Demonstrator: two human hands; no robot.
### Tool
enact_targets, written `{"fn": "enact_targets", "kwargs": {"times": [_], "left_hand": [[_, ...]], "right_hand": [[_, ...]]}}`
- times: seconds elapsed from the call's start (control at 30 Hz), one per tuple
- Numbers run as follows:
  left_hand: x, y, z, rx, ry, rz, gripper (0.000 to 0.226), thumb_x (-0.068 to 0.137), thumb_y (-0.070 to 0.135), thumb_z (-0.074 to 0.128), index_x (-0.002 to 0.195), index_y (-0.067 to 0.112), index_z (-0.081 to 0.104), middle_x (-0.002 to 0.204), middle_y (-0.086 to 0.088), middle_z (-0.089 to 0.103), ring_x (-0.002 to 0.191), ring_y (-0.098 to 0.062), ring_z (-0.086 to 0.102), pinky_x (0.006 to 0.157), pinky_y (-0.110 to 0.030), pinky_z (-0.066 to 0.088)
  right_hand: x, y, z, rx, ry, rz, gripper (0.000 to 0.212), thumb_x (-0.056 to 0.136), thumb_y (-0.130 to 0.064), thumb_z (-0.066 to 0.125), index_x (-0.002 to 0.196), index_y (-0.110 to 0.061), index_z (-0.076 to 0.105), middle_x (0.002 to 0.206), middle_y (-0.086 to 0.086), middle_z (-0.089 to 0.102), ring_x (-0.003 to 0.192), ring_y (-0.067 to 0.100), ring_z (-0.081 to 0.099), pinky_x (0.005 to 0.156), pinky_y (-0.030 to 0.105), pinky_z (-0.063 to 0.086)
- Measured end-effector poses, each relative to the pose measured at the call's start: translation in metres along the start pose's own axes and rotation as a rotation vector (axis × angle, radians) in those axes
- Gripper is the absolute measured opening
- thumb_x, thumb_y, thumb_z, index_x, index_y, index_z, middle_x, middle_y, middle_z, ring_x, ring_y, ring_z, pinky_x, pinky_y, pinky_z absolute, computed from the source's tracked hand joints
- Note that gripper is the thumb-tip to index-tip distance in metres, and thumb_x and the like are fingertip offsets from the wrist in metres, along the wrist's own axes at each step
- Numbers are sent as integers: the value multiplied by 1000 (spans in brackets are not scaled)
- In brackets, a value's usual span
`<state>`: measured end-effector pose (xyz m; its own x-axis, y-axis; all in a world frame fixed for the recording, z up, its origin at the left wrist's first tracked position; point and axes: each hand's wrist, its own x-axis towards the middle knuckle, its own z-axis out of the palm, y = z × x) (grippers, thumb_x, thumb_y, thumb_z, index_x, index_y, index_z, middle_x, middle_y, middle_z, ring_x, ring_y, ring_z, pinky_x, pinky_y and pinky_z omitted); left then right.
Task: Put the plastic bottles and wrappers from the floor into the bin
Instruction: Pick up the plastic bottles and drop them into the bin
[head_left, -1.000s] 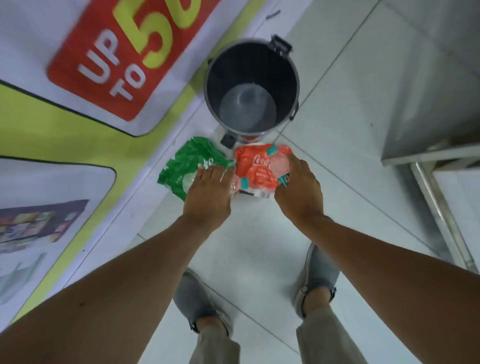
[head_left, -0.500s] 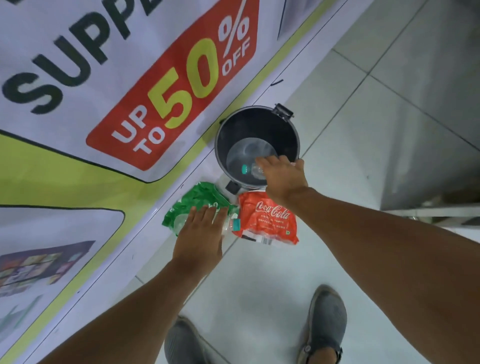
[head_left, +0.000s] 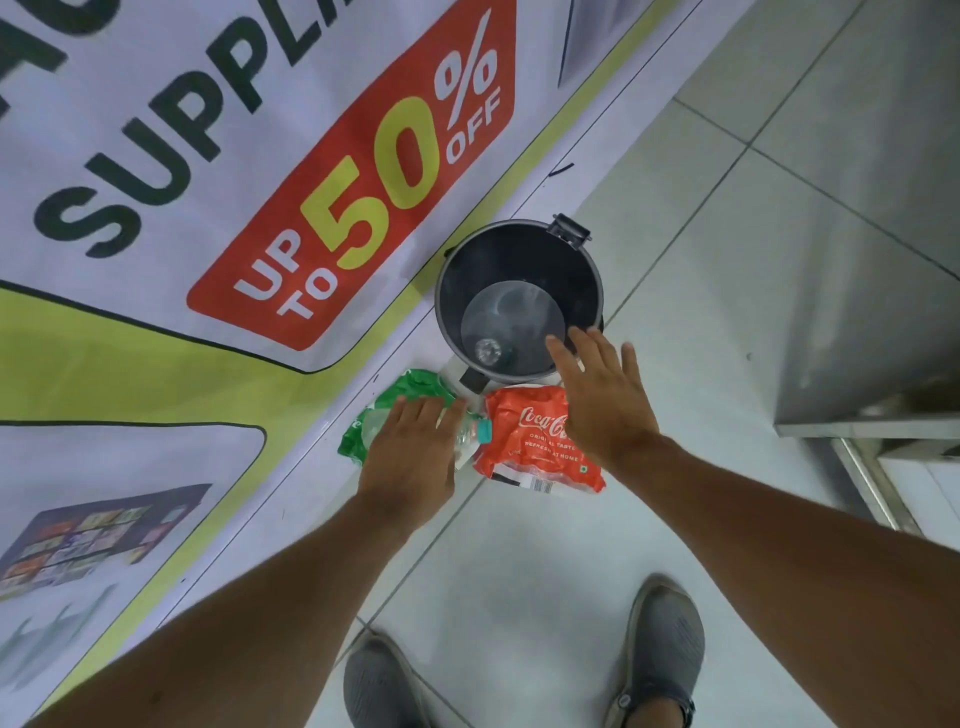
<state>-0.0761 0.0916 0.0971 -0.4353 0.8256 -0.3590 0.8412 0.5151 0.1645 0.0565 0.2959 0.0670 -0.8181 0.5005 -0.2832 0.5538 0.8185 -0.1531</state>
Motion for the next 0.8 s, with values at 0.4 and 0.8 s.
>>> {"fn": "enact_targets", "kwargs": {"times": [0.4,0.8], "left_hand": [[121,52,-11,170,61,79,84,87,38,76,155,20,31,143,-13,59,132,-34,53,118,-52,38],[123,59,4,127,94,83,86,90,38,73,159,17,25,152,-13,50,144,-34,42,124,-54,28]], "right_hand": [[-82,35,32,74,-134,36,96,72,-36,86,150,-15,35,151,22,44,139,44,41,112,67,31],[-84,48,40,79,-126,45,95,74,-36,86,150,-14,34,150,21,44,139,42,41,113,64,27]]}}
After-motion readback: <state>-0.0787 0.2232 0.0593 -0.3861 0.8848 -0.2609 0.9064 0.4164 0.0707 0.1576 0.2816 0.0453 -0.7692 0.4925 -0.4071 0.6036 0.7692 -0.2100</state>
